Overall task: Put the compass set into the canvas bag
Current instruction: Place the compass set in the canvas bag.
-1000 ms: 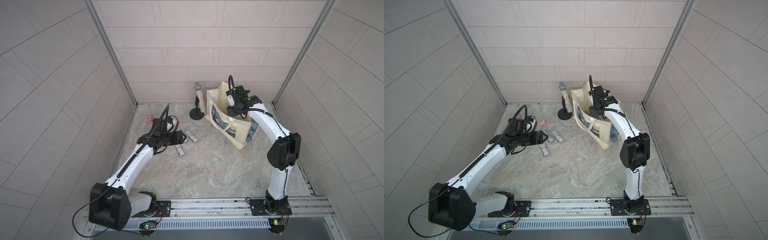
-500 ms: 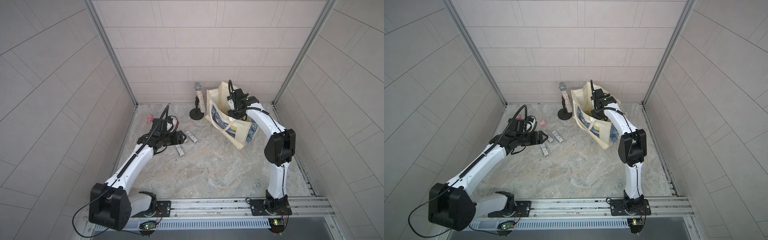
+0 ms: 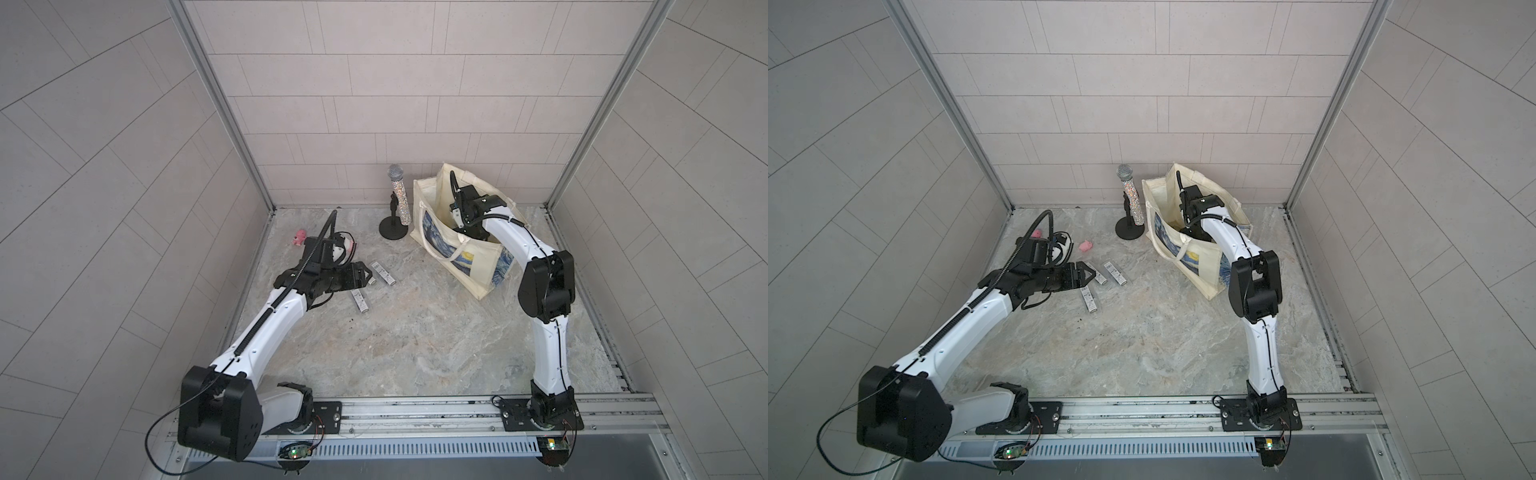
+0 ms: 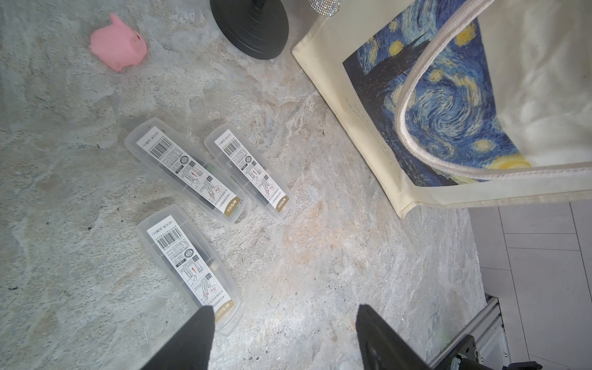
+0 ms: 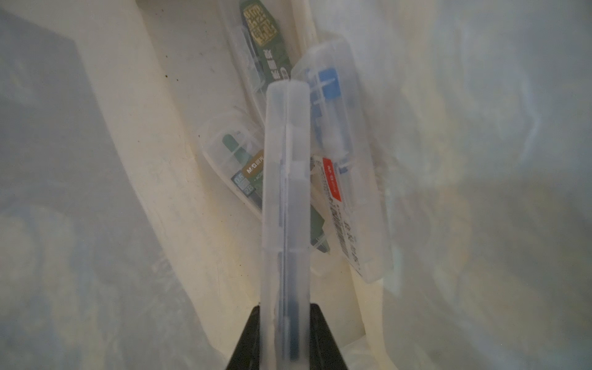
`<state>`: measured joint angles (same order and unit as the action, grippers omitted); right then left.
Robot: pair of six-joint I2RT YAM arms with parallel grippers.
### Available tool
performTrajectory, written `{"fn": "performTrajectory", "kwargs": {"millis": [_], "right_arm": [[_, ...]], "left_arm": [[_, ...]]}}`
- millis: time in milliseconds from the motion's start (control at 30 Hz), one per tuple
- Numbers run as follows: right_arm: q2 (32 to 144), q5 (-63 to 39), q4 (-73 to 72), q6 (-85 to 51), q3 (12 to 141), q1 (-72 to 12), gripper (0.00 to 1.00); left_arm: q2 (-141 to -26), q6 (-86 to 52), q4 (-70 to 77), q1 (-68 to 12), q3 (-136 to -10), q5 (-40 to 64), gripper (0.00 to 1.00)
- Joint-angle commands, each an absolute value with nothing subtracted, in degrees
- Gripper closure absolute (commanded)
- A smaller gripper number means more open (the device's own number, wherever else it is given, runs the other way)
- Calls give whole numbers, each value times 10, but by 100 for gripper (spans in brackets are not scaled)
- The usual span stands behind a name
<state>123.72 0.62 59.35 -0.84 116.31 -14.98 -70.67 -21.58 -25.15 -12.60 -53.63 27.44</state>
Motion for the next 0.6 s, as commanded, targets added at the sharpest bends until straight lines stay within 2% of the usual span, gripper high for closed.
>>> {"fn": "performTrajectory", "kwargs": {"millis": [0,433,567], "right_arm": [[1249,8,609,-17,1177,-145,100],[1262,7,613,-20,1181,-143,100],[1264,9,614,-23,1185,-143,94]], "left_arm": [[-703,-218,-246,-123,-531,279,25],[-701,-220,-244,-120,-529,280,25],[-700,-220,-243,-120,-528,281,25]]}}
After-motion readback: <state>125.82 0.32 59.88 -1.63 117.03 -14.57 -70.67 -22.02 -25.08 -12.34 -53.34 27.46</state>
